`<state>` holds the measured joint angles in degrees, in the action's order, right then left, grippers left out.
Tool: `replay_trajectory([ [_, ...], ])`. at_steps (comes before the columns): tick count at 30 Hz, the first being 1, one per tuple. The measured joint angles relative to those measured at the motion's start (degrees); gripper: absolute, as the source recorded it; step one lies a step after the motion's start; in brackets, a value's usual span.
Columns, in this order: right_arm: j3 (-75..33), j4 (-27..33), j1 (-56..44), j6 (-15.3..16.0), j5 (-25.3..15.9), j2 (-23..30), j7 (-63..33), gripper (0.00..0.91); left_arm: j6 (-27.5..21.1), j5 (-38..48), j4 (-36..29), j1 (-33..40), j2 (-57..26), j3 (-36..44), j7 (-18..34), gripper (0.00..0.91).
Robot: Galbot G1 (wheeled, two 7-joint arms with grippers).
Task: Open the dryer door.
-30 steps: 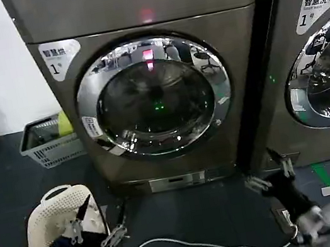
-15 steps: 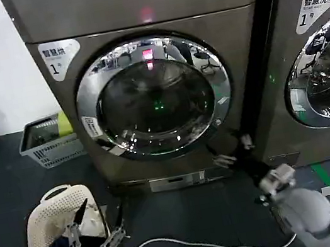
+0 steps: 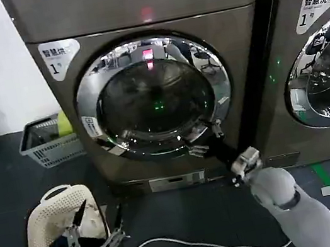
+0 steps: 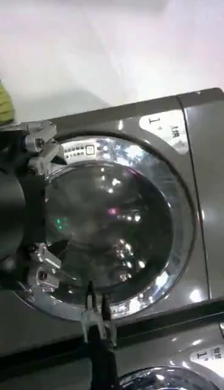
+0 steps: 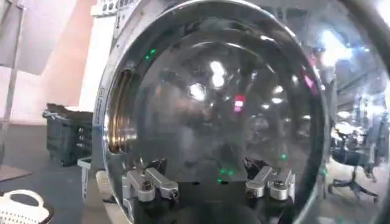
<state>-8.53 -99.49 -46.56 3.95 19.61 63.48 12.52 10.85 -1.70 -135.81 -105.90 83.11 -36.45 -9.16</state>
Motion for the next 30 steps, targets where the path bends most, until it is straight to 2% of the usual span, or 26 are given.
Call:
replay_trajectory([
  [30,9.00,11.38,12.17,-1.15,0.55,5.88,2.45,0.907,0.78,-0.42,-0.19,-0.23,0.84,-0.20,-0.47,0.907],
])
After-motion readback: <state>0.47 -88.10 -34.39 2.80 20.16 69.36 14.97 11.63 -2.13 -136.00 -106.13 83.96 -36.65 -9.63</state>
